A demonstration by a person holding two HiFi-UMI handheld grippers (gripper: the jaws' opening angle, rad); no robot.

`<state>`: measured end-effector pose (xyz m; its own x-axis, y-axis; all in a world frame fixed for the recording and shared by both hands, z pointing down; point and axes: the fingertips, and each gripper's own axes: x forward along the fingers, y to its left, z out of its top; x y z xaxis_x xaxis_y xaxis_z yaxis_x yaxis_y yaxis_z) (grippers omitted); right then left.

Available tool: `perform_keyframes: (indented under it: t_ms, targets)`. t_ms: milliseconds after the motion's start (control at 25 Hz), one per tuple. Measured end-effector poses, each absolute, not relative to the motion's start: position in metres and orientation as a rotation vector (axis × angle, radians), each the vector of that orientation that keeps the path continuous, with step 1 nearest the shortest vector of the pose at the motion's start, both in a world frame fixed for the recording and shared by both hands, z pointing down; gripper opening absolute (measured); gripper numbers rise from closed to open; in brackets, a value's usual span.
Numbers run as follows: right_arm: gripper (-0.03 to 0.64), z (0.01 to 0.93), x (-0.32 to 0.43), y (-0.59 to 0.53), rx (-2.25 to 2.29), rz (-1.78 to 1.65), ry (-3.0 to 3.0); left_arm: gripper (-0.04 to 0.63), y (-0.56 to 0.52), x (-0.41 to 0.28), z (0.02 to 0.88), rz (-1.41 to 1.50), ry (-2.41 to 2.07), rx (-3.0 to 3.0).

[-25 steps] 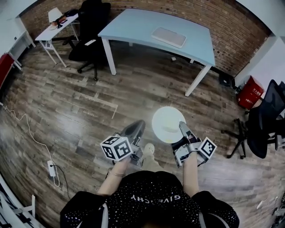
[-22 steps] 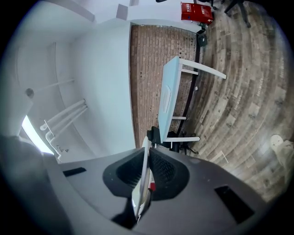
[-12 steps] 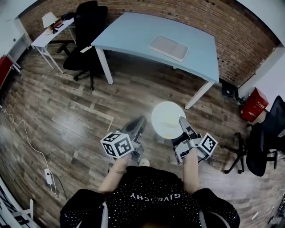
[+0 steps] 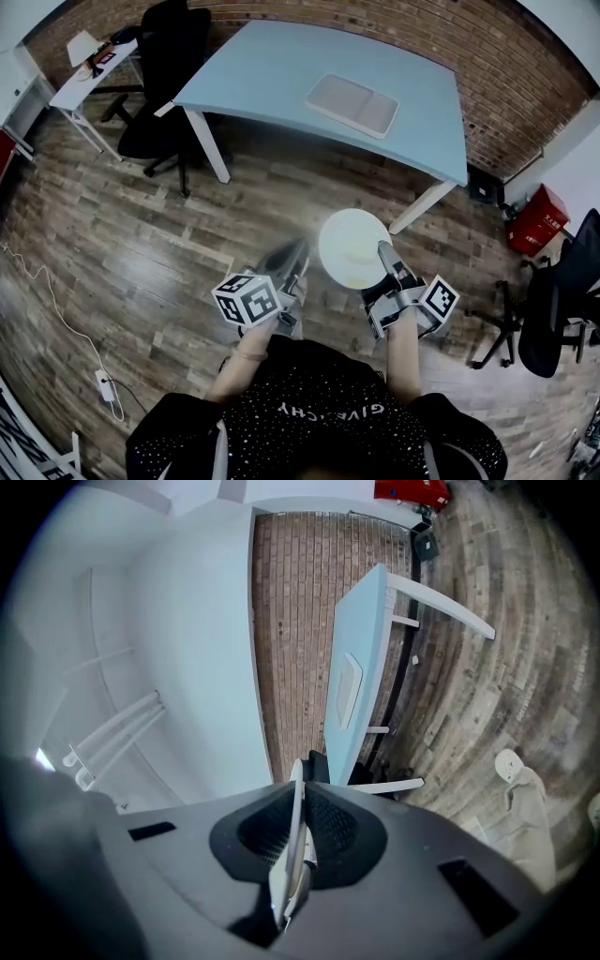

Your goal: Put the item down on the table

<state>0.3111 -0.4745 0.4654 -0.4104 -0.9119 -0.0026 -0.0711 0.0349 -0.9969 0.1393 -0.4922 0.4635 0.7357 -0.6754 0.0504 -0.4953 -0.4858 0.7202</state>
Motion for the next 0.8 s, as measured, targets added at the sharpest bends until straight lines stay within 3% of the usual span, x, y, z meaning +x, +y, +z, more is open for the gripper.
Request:
perform_keyframes:
  t_ms: [800]
  targets:
    - [0.028,0.434,0.350,-0.866,-1.056,-1.380,1.560,0.009,-0.890,0.188,0.435,-0.250,-0.767,2.269]
